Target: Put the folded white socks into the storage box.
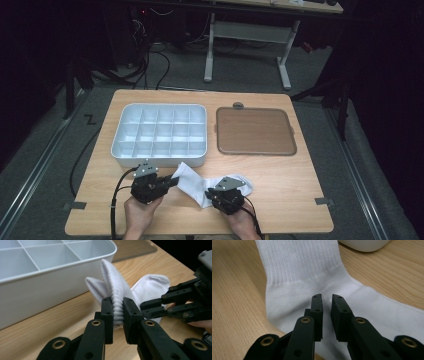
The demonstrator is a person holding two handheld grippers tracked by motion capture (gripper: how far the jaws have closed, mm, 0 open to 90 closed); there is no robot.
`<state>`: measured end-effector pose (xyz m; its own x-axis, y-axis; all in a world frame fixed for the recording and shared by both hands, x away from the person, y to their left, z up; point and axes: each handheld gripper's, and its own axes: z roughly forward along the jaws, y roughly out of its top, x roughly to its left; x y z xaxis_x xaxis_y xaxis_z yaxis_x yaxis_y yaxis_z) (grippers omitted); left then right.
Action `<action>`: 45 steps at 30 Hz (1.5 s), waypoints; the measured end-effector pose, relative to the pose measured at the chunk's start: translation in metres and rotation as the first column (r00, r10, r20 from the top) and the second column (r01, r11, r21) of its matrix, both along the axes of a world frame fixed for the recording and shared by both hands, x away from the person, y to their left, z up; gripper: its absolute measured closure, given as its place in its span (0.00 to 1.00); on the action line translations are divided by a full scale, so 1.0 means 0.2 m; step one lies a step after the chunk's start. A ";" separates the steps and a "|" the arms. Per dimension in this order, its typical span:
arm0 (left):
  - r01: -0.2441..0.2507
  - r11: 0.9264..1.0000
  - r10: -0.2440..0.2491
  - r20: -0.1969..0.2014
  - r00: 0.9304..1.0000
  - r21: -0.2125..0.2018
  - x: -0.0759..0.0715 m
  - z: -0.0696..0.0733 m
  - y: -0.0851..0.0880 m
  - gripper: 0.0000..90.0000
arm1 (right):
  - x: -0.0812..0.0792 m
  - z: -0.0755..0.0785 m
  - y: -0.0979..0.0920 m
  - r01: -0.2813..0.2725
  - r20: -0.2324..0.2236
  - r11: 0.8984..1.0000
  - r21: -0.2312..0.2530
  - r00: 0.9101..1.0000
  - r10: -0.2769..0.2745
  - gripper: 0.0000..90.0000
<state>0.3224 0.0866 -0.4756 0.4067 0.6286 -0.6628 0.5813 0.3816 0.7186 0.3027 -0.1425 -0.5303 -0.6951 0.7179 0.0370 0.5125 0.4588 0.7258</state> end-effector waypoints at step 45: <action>0.063 0.998 -0.064 0.020 0.998 0.023 0.03 0.10 -0.03 0.90 | 0.05 0.08 0.22 -0.098 -0.003 0.994 0.045 0.995 0.099 0.83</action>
